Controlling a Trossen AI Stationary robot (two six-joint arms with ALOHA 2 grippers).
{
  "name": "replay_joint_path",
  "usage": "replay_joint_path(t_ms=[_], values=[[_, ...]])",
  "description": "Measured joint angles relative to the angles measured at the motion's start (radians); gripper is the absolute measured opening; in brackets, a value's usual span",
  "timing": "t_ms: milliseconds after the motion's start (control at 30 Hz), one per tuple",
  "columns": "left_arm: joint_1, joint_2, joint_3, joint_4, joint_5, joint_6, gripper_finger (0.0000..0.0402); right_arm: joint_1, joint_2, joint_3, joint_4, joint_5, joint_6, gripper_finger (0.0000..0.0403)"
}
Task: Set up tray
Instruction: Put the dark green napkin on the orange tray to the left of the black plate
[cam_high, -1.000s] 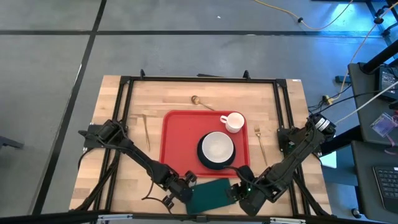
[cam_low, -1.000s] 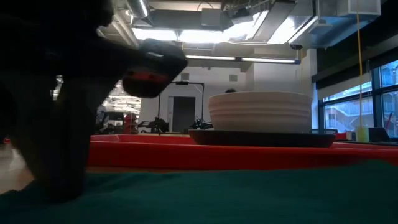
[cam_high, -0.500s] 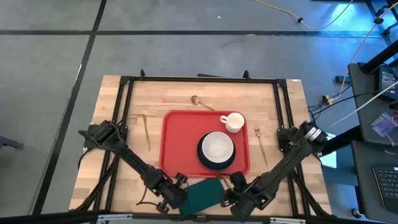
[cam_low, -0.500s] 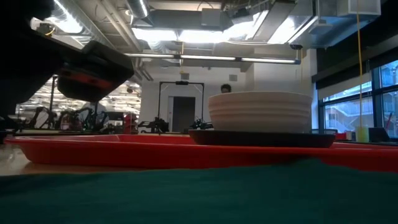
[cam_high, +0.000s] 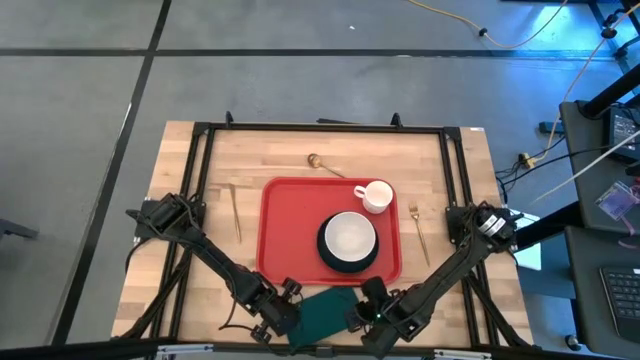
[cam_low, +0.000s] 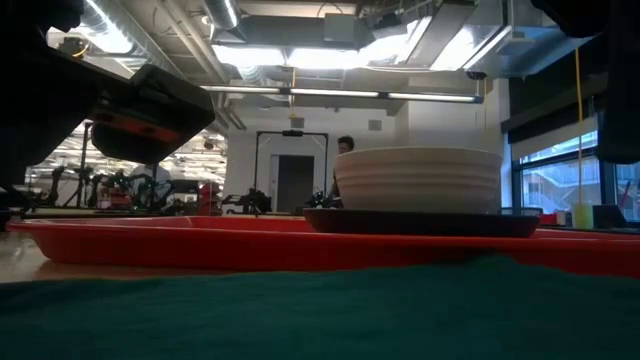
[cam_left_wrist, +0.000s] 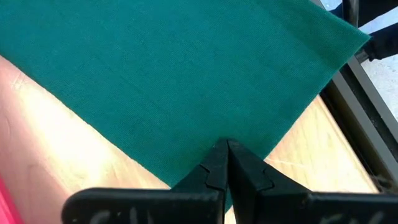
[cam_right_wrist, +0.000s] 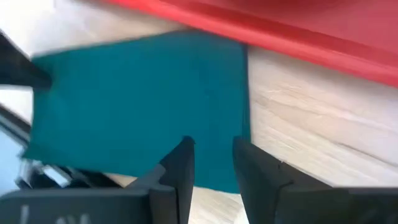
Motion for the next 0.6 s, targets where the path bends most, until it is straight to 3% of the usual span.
replay_joint_path(t_ms=[200,433,600], values=[[0.0,0.0,-0.001,0.002,0.0,0.0,0.0003,0.0,0.0,0.0,-0.001,-0.005,0.022,0.0121],[0.0,0.0,-0.001,0.003,0.0,0.012,0.0003,0.0,0.004,0.0,-0.032,0.036,0.048,0.0205],[0.001,0.0,-0.002,0.005,0.0,0.03,0.0002,0.0,0.006,0.0,-0.012,0.057,-0.035,0.0246]])
